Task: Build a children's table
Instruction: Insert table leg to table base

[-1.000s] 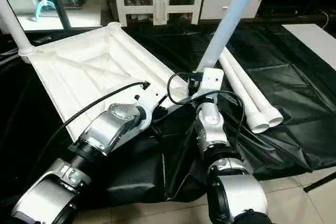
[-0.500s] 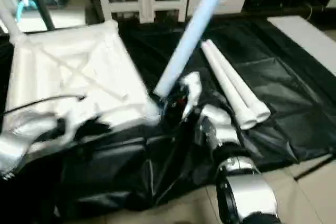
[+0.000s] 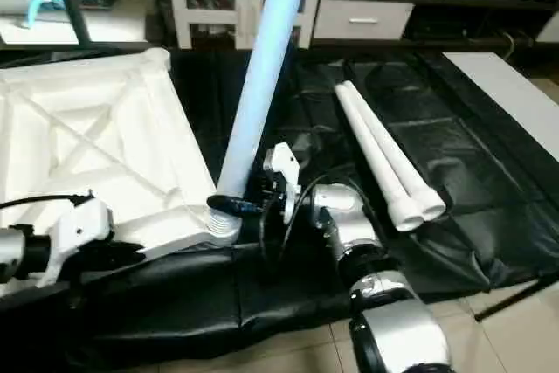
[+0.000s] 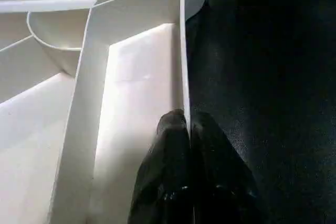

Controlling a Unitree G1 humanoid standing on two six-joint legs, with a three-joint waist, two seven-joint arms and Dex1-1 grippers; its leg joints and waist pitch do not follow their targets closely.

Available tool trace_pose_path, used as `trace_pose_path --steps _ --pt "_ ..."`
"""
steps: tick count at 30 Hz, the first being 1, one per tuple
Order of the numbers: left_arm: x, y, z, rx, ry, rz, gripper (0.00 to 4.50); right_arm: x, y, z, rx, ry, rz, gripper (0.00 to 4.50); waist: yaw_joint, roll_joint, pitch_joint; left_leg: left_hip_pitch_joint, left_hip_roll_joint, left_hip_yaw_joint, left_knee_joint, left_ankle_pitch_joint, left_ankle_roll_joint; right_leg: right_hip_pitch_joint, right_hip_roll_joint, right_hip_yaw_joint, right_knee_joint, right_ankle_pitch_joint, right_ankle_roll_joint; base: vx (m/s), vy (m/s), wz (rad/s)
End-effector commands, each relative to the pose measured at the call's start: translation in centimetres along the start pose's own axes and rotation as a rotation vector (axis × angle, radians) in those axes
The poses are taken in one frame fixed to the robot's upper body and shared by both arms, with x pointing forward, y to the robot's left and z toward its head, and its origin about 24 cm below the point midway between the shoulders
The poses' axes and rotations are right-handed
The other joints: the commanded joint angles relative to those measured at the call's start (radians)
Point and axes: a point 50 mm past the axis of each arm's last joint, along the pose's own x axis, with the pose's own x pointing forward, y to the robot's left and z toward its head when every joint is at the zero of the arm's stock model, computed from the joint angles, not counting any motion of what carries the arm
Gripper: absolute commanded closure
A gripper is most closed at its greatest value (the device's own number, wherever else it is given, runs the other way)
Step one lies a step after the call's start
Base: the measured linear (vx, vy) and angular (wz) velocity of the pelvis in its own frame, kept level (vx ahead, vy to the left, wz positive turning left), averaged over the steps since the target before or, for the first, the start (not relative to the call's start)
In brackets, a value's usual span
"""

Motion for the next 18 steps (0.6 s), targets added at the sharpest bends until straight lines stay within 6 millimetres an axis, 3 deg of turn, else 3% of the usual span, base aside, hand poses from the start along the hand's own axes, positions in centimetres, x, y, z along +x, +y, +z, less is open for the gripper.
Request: trace_pose_path --steps 1,6,8,16,18 --pt "2.0 -2.1 0.5 0.013 -0.022 -0.141 4.50 -1.8 2.7 -6.5 0.146 0.393 0.119 2.62 0.009 0.020 -0.007 0.003 0.015 -0.006 -0.058 -0.147 0.027 0.014 -0.090 0.057 -0.077 0.002 -0.204 0.000 0.000 0.00" --pt "2.2 -2.0 0.8 0.022 -0.025 -0.148 4.50 -3.0 2.5 -6.8 0.132 0.474 0.131 2.62 0.021 0.020 -0.015 0.002 0.012 -0.003 -0.051 -0.081 0.044 0.023 -0.085 0.054 -0.065 0.150 -0.208 0.000 0.000 0.00" --pt "2.4 -1.8 0.8 0.030 -0.017 -0.148 4.50 -3.7 2.2 -6.8 0.125 0.507 0.112 2.62 0.027 0.025 -0.016 0.001 0.012 -0.004 -0.052 -0.104 0.036 0.025 -0.087 0.055 -0.066 0.132 -0.202 0.000 0.000 0.00" --pt "2.7 -1.3 0.8 0.020 -0.010 -0.102 4.50 -3.7 2.6 -7.8 0.161 0.466 0.042 2.62 0.033 0.023 -0.017 0.002 0.012 -0.006 -0.054 -0.123 0.024 0.024 -0.086 0.054 -0.068 0.103 -0.195 0.000 0.000 0.00" --pt "3.0 -1.0 0.9 0.005 -0.010 -0.062 4.50 -3.6 2.6 -8.1 0.186 0.435 -0.027 2.62 0.034 0.022 -0.014 0.004 0.013 -0.006 -0.056 -0.149 0.017 0.022 -0.087 0.054 -0.073 0.060 -0.191 0.000 0.000 0.00"
